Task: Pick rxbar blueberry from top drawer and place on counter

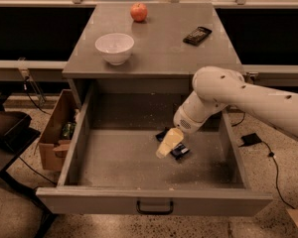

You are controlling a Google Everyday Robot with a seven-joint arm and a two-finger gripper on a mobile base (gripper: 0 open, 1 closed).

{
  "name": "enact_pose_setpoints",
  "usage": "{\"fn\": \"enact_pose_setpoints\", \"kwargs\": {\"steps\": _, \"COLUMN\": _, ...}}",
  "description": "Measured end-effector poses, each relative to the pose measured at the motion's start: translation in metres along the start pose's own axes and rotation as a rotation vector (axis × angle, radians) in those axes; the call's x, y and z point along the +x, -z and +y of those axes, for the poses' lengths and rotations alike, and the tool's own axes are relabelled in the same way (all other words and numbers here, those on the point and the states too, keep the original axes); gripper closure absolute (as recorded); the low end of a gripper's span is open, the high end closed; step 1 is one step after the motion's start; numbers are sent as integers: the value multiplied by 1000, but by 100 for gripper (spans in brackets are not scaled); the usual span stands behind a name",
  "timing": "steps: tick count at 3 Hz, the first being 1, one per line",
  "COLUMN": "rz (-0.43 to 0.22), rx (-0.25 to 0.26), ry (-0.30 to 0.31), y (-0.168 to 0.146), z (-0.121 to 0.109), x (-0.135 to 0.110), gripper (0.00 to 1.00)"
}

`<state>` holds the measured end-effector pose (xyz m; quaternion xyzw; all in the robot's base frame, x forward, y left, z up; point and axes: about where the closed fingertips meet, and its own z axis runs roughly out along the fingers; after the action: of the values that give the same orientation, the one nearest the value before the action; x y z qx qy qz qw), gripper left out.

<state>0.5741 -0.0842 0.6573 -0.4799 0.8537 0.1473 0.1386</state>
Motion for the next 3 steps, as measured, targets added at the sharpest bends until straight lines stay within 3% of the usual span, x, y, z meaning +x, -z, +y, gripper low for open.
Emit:
{"fn": "enact_pose_setpoints", "kwargs": {"steps": 2, "rz": 9, "rx": 86, "ry": -112, "y": -21, "z": -41, "x": 34, "gripper": 0}}
{"fn": "enact_pose_setpoints", "kwargs": {"steps": 3, "rz": -8, "rx": 115, "ry": -145, "y": -29, "z": -41, "x": 45, "gripper": 0}}
